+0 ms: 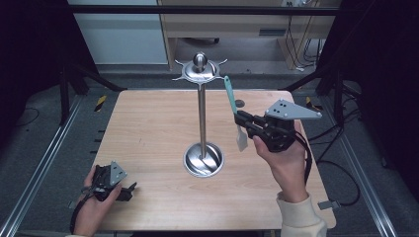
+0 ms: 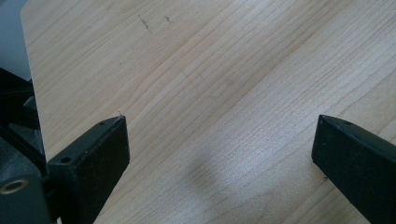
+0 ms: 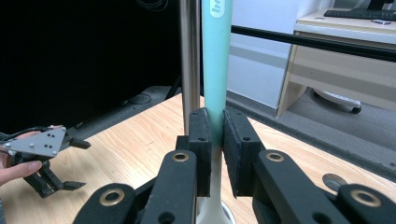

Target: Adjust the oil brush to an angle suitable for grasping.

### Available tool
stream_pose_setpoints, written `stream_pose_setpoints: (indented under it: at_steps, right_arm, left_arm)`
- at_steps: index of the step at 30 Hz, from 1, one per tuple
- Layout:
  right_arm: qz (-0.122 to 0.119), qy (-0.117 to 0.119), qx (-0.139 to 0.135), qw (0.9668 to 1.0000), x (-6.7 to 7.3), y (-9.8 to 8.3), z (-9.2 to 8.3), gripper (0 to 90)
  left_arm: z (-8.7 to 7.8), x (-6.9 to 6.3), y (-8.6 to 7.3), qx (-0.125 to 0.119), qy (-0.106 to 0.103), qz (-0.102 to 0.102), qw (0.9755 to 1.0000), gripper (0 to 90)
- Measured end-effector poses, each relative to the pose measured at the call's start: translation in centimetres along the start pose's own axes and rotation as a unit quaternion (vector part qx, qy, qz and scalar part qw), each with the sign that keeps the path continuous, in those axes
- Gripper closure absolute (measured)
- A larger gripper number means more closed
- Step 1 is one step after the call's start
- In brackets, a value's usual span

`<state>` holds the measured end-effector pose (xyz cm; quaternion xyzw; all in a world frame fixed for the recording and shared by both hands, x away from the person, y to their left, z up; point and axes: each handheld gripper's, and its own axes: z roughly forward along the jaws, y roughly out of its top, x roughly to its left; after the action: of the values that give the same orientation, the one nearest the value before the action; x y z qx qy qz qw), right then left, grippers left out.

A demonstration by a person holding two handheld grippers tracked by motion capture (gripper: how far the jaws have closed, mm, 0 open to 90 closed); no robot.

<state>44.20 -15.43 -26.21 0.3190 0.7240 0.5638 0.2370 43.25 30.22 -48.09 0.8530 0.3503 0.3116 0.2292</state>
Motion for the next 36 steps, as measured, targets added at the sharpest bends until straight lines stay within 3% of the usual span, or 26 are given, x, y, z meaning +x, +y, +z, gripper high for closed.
stream_pose_setpoints:
  at_steps: [15, 24, 36]
  right_arm:
    - [0.003, 0.013, 0.013, 0.9998, -0.9, 0.0, 3.5, 76.0]
    - [-0.007, -0.012, 0.023, 0.9996, -0.7, -0.5, 3.0, 58.3]
    - [-0.020, -0.020, 0.020, 0.9994, -0.1, -0.5, 2.4, 40.7]
  left_arm:
    - [0.0, 0.1, -0.2, 0.001, 0.003, -0.005, 1.0000, 3.7]
    - [0.0, 0.0, -0.1, -0.001, 0.002, -0.002, 1.0000, 3.7]
    - [-0.1, 0.0, -0.1, -0.003, 0.002, -0.002, 1.0000, 3.7]
